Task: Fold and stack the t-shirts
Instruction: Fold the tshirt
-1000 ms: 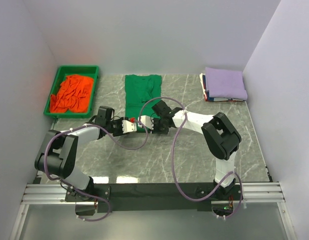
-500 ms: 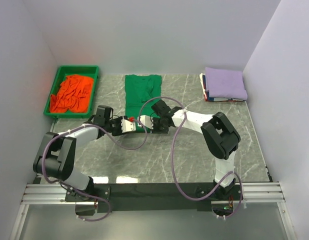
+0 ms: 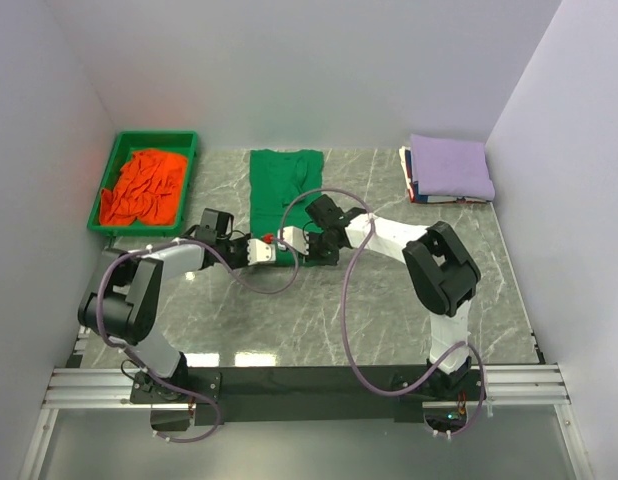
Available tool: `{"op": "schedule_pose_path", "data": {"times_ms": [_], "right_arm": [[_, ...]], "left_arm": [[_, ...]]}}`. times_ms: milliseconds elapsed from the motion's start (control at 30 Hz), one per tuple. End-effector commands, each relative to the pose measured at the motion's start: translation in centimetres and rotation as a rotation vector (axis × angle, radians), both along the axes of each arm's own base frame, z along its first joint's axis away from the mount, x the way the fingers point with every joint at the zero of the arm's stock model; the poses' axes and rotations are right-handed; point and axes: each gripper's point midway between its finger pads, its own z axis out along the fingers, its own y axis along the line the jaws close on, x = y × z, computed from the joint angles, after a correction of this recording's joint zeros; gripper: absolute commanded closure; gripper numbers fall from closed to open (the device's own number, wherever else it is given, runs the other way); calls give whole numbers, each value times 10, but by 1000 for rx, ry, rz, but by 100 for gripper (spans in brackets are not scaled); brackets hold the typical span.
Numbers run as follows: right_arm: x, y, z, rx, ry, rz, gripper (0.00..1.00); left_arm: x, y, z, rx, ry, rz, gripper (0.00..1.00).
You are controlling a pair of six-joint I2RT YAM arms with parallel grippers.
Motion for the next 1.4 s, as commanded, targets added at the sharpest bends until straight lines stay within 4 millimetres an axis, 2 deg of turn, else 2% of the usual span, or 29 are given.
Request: {"op": "schedule_pose_path", "data": {"times_ms": [0, 67, 100, 167, 200, 267, 300, 333, 433, 500, 567, 600, 700, 767, 867, 900, 967, 1000, 1033, 1067, 1100, 1133, 1167, 1200, 1233, 1267, 1300, 1333, 1367], "right_arm": [[-10, 1, 34, 63, 11, -6, 100], [-20, -1, 36, 71, 39, -12, 100], [-25, -3, 44, 81, 38, -12, 100], [-38, -8, 45, 83, 59, -19, 100], [-47, -8, 55, 97, 58, -13, 100], [-66, -14, 57, 97, 97, -21, 100], [-79, -16, 69, 120, 110, -16, 100], [-90, -20, 69, 117, 131, -13, 100], [-128, -30, 85, 135, 171, 14, 100], [-152, -34, 96, 147, 188, 41, 100], [-164, -34, 104, 162, 189, 55, 100], [-166, -34, 114, 183, 182, 46, 100], [-165, -30, 123, 192, 180, 41, 100], [-153, -25, 135, 208, 147, 38, 100], [-134, -20, 148, 222, 103, 49, 100], [-125, -22, 144, 206, 111, 35, 100], [-107, -19, 157, 219, 83, 51, 100], [-97, -21, 150, 197, 95, 49, 100], [-86, -17, 162, 213, 70, 53, 100], [-79, -16, 162, 213, 66, 55, 100], [-69, -15, 154, 195, 85, 48, 100], [-54, -12, 163, 214, 59, 46, 100], [-44, -12, 162, 213, 59, 41, 100], [-34, -10, 148, 184, 88, 43, 100], [-18, -5, 156, 196, 59, 42, 100], [-5, -7, 155, 197, 60, 26, 100], [5, -4, 137, 175, 99, 21, 100], [22, 2, 146, 193, 69, 16, 100], [34, 3, 125, 170, 113, 2, 100]], "left_arm": [[-22, -11, 24, -51, 24, -72, 99], [-36, -10, 30, -57, 30, -86, 99], [-48, -10, 29, -53, 62, -99, 99], [-68, -11, 37, -73, 73, -129, 99], [-78, -13, 40, -81, 86, -146, 99], [-105, -15, 50, -104, 133, -170, 99], [-115, -17, 53, -111, 148, -185, 99], [-133, -17, 60, -131, 180, -191, 99], [-158, -19, 76, -163, 197, -211, 99], [-183, -19, 86, -188, 252, -226, 99], [-202, -16, 90, -191, 308, -235, 99], [-206, -14, 95, -196, 297, -236, 99], [-210, -12, 102, -205, 323, -189, 99], [-207, -12, 112, -213, 319, -165, 99], [-188, -13, 128, -236, 292, -108, 99], [-180, -9, 132, -243, 277, -83, 99], [-160, -9, 140, -253, 246, -69, 99], [-150, -5, 141, -257, 242, -45, 99], [-137, -5, 141, -251, 243, -42, 99], [-128, -4, 140, -247, 245, -33, 99], [-116, 1, 140, -250, 243, -6, 99], [-101, 1, 138, -244, 248, -5, 99], [-88, 2, 137, -235, 234, 5, 99], [-72, 3, 143, -236, 204, 18, 99], [-59, 2, 134, -239, 247, 56, 99], [-41, 2, 136, -242, 211, 75, 99], [-31, 2, 134, -242, 216, 87, 99], [-13, 1, 129, -240, 234, 107, 99], [-2, 1, 126, -240, 240, 123, 99]]}}
